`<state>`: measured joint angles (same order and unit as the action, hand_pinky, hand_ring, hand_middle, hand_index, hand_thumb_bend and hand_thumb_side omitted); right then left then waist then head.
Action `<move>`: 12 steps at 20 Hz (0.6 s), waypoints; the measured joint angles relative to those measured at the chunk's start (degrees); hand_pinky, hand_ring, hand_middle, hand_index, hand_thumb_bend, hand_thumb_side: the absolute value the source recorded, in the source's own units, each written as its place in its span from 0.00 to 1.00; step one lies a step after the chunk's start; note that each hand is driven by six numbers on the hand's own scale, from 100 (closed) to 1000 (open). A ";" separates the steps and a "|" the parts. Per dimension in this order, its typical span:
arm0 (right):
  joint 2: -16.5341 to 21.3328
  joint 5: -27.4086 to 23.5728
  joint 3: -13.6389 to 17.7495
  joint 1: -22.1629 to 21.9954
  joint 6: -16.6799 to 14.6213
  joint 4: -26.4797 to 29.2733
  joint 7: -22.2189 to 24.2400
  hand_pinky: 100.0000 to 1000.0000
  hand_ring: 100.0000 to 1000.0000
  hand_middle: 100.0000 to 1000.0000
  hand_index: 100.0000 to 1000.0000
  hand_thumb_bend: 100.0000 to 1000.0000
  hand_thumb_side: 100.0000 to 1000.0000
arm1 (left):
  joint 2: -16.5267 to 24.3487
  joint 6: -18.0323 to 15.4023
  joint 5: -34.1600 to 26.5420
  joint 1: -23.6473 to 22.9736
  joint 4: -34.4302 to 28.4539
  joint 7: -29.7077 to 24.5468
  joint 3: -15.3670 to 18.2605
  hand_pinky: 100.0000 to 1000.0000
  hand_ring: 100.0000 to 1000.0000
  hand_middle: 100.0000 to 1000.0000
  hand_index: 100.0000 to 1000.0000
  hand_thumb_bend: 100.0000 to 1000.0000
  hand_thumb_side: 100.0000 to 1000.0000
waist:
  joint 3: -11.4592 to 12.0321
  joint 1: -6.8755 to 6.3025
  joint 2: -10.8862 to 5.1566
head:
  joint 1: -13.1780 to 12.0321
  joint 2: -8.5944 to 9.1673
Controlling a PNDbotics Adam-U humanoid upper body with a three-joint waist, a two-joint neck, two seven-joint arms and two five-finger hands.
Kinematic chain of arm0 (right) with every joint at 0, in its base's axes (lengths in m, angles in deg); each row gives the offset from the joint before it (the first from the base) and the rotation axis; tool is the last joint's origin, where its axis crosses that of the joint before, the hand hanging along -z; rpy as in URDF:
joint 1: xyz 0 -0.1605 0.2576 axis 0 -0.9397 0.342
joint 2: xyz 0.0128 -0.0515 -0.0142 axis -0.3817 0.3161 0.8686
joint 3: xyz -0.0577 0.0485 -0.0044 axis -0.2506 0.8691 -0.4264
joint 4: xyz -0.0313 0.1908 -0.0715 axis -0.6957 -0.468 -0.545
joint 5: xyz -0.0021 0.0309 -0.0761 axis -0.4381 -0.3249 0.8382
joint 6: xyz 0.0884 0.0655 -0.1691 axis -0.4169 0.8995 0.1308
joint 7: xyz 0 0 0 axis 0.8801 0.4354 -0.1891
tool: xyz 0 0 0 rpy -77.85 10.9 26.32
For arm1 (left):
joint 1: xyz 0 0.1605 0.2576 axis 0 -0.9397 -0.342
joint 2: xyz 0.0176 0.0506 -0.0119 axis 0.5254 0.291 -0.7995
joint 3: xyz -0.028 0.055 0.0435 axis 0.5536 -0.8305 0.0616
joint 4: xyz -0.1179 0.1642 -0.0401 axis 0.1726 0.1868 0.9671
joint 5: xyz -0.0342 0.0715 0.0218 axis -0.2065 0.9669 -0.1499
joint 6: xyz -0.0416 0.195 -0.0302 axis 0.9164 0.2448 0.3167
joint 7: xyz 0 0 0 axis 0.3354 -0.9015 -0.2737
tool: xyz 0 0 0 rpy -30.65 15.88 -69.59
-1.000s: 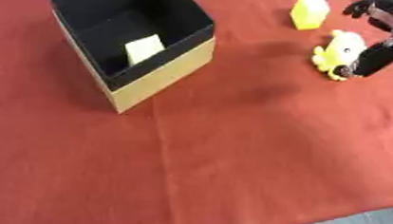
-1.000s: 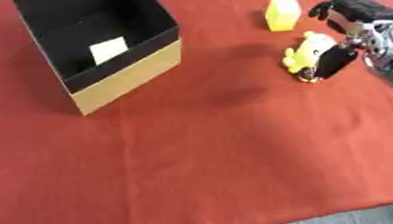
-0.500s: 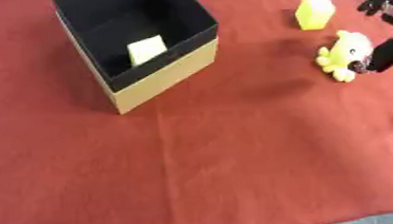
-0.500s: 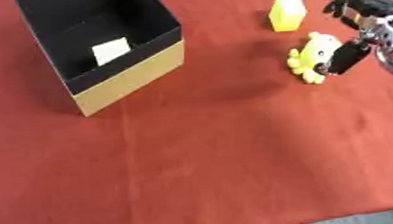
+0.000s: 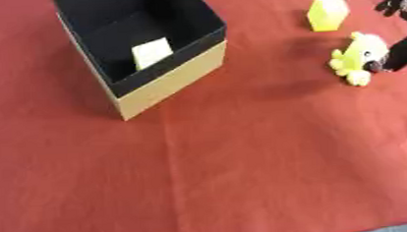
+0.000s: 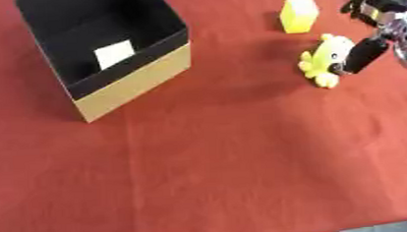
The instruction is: Pick up objects on the table and place them in the box.
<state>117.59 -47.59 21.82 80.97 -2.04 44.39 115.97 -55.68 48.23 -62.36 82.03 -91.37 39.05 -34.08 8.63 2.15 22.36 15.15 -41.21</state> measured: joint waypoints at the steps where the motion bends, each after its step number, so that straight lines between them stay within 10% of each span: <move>1: 0.00 -0.39 -0.15 0.47 0.07 -0.80 -0.07 0.93 0.97 0.86 0.96 0.50 0.07 | 0.00 -0.03 0.00 0.01 0.00 -0.03 0.00 0.41 0.54 0.65 0.54 0.00 0.52 | 0.05 0.00 0.09 | 0.11 0.03; 12: 0.00 -3.63 -1.43 2.24 0.61 -3.94 -0.61 0.93 0.97 0.87 0.96 0.46 0.00 | 0.01 -0.18 0.08 0.07 0.00 -0.28 -0.01 0.41 0.54 0.65 0.53 0.00 0.52 | 0.27 -0.08 0.71 | 0.31 0.50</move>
<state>117.59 -51.21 20.39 83.21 -1.44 40.45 115.36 -55.67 48.05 -62.28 82.10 -91.37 38.77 -34.08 8.90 2.07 23.07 15.46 -40.70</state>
